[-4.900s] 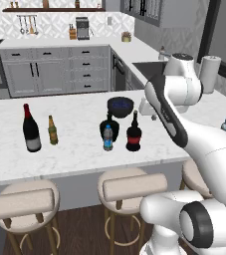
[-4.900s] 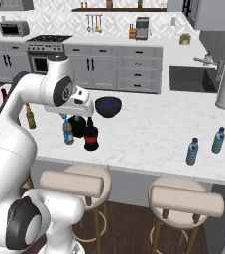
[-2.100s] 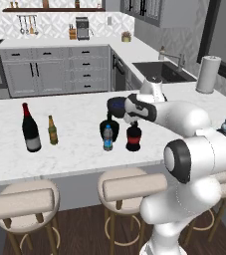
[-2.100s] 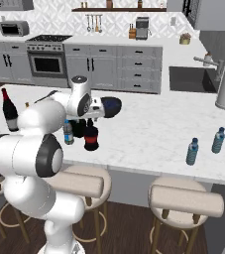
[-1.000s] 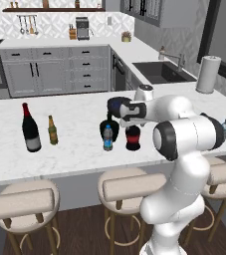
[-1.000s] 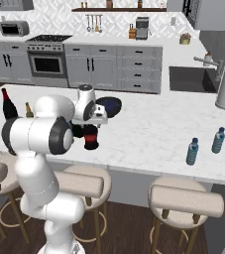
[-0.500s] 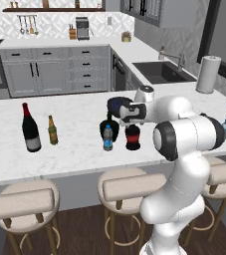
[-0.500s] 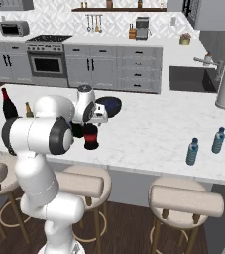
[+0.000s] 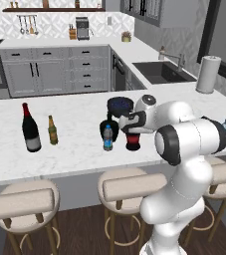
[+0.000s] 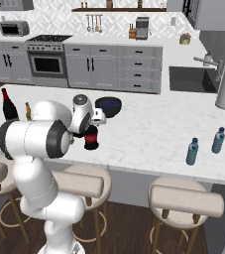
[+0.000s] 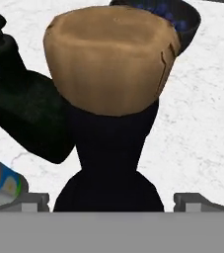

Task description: Move the plastic bottles in the middle to the plastics group, and the glass bottles in the middle to the glass group.

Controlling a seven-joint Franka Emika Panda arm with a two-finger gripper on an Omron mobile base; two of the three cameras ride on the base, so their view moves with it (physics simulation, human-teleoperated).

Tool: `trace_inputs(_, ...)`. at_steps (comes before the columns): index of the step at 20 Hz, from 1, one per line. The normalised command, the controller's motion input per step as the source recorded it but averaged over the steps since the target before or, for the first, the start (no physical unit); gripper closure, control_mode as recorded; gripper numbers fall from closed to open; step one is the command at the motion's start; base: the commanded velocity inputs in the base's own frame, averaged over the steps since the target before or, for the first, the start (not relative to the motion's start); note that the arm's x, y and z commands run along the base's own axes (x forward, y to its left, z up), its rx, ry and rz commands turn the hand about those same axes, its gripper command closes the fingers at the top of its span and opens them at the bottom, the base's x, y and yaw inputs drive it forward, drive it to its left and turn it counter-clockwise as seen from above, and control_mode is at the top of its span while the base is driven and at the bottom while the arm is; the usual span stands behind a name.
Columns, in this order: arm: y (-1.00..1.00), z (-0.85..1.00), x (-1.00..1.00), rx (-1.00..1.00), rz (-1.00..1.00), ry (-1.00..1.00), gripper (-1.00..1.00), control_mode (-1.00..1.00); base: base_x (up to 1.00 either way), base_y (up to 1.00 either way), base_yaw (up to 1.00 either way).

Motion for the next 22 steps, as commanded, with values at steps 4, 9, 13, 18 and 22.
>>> trace_inputs(4,0.0,0.0,0.0,0.0,0.0,0.0,1.0,-1.0,0.0,0.0,0.0)
trace_inputs(9,0.0,0.0,0.0,0.0,0.0,0.0,1.0,-1.0,0.0,0.0,0.0)
trace_inputs(13,-0.05,0.06,-0.22,0.0,0.0,-0.01,1.0,-1.0,0.0,0.0,0.0)
trace_inputs(18,-0.39,0.29,-0.42,0.04,0.01,-0.02,1.0,-1.0,0.0,0.0,0.0)
trace_inputs(22,-0.09,0.33,-0.6,0.05,0.09,-0.05,1.0,-1.0,0.0,0.0,0.0)
